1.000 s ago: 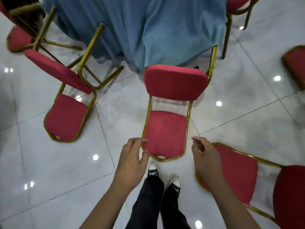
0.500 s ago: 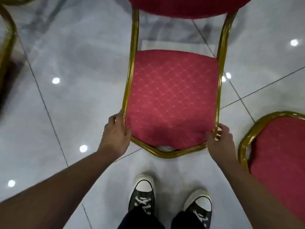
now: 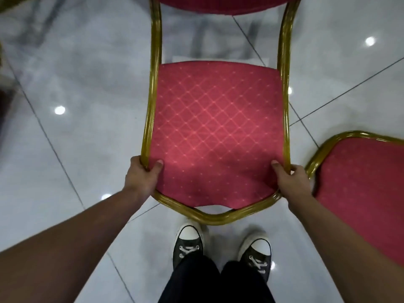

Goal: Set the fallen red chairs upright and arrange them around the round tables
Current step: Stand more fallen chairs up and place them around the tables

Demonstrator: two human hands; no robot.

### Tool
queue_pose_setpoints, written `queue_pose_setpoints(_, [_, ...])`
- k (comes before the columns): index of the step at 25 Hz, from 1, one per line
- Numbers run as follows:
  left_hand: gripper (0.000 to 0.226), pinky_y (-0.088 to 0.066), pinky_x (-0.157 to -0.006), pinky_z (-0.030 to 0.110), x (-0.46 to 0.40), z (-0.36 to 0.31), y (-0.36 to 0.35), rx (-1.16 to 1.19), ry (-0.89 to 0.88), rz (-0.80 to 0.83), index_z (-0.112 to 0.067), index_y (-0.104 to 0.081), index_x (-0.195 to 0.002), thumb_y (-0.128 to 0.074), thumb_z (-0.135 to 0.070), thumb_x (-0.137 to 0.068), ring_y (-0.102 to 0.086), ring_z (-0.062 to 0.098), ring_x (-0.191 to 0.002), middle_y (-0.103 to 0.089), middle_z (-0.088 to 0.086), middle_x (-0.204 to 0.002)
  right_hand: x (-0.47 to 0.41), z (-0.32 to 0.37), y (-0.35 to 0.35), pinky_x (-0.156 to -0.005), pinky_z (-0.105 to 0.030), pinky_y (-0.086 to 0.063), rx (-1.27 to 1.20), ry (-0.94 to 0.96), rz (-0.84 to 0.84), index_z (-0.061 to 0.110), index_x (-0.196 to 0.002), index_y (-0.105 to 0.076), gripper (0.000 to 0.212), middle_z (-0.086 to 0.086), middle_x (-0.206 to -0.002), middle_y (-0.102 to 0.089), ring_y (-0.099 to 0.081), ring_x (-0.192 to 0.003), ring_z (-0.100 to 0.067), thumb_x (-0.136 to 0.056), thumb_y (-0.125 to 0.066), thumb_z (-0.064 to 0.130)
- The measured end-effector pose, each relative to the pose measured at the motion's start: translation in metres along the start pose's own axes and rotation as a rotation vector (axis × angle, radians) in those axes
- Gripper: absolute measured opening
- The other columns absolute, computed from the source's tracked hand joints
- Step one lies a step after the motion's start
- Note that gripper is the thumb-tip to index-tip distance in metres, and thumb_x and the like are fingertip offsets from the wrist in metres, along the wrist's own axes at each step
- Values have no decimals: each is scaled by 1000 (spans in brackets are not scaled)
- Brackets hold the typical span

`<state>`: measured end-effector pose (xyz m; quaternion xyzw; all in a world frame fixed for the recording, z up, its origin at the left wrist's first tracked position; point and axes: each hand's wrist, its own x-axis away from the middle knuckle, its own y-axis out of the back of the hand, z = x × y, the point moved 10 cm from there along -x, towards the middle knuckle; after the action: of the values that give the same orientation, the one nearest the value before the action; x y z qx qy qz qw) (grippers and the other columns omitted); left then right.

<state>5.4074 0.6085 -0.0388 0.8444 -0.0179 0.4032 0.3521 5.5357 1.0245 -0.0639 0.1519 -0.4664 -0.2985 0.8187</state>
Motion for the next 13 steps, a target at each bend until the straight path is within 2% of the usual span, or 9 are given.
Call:
queue_pose_setpoints(4, [65, -48, -99, 46, 149, -47, 90, -89, -30, 16, -11, -40, -142, -62, -48, -94, -58, 38, -118, -61, 13, -130, 131, 42, 90, -94, -49, -52, 43, 10, -10, 13, -119, -57, 55, -2, -110, -62, -62, -104, -25, -85, -71, 54])
queue_pose_setpoints(7, [69, -42, -107, 44, 264, -94, 169, -108, -74, 15, -26, -25, -156, -58, -41, -98, -53, 39, -128, -54, 12, -144, 239, 94, 170, -92, -51, -54, 65, -20, -29, 19, -111, -58, 52, -4, -108, -64, -64, -102, -28, -79, -76, 57])
queue_pose_setpoints(10, [56, -43, -105, 41, 359, -142, 244, -185, -141, -5, -26, -38, -151, -55, -41, -100, -54, 38, -125, -58, 13, -139, 322, 153, 248, -90, -49, -54, 85, 3, -65, 11, -107, -67, 55, -11, -106, -70, -66, -98, -33, -76, -79, 56])
queue_pose_setpoints(13, [46, -47, -102, 40, 420, -186, 301, -184, -129, -48, -19, -50, -141, -57, -38, -99, -58, 34, -120, -62, 9, -134, 373, 219, 306, -77, -38, -51, 24, -49, -67, 3, -104, -74, 48, -19, -101, -72, -68, -90, -33, -80, -78, 45])
